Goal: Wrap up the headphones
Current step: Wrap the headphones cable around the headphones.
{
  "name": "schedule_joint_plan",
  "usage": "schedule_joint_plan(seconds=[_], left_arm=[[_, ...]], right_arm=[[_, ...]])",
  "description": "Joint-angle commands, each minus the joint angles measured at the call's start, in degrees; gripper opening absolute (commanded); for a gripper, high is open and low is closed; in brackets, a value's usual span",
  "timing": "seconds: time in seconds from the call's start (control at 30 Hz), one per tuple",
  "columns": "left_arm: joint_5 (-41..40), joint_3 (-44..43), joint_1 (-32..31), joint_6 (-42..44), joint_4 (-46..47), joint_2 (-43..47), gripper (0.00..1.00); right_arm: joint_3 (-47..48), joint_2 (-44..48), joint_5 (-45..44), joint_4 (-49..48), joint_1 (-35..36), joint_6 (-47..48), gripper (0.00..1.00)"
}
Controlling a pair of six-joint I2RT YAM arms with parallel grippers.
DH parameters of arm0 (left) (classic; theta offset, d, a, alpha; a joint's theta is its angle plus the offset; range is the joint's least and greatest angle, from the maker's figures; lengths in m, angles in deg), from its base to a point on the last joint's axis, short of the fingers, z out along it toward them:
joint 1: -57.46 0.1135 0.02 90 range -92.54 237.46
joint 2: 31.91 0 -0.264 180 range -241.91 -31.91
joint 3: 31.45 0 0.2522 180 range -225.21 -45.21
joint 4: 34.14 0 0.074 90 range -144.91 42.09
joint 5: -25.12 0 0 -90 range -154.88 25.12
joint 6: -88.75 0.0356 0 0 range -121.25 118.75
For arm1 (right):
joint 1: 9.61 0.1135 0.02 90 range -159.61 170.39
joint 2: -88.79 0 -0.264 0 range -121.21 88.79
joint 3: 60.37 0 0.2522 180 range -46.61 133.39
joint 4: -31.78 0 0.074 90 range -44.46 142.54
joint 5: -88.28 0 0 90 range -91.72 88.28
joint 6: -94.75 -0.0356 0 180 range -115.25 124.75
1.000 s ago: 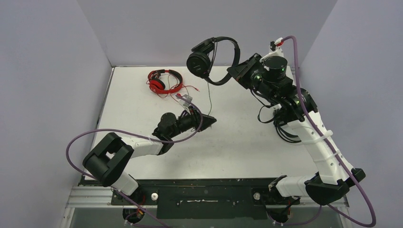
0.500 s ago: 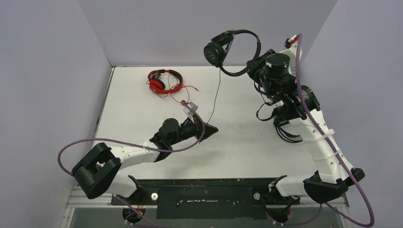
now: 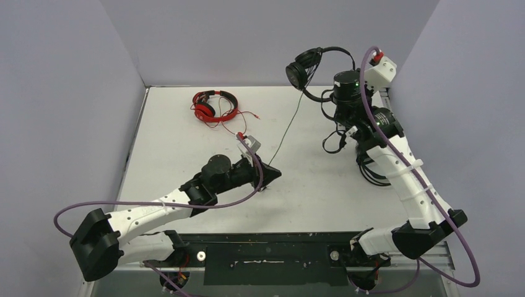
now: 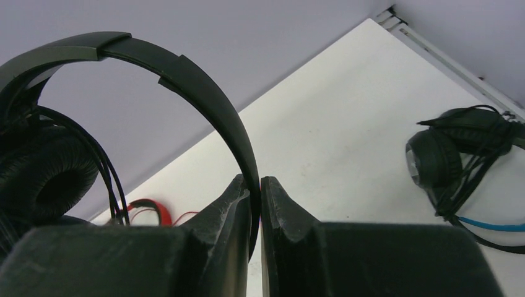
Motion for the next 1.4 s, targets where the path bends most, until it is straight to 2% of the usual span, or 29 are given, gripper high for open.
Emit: schedule_joint_plan(seconds=[0.0,0.27,0.5,0.63,0.83,1.0,1.23,1.37], left_arm=[[-3.3,-6.8,-1.6,5.9,-11.1,3.7,0.00],[-5.5,-15.8,-2.9,12.6,-25.1,3.9,0.00],[-11.8,-25.2,-3.2,21.0,-36.8,2.8,0.00],[-16.5,-31.0,-2.9,26.2,-40.4,0.4,0.00],[-15.4,-36.6,-0.1,31.5,-41.0,-4.3,0.00],[-13.2,-36.6,3.4,33.6,-39.3,-6.5,0.00],[-1.6,-33.4,11.6,29.2,-31.6,-8.3,0.00],[0.8,-32.7,13.6,26.2,-28.8,-10.3,0.00]], right_arm=[[-3.5,-1.1,-6.4,-2.7,-1.2,1.7,0.00],[-12.4,-3.1,-5.5,-1.6,-1.5,1.9,0.00],[-23.1,-2.3,4.3,-4.7,-1.1,5.5,0.00],[-28.9,-0.5,8.2,-7.1,1.9,8.1,0.00],[-32.5,1.3,10.4,-5.7,8.4,10.2,0.00],[-35.3,4.8,17.8,-5.8,10.4,14.2,0.00],[-36.6,9.4,26.9,-4.6,12.0,17.2,0.00],[-36.3,10.4,29.8,-4.1,13.6,17.4,0.00]])
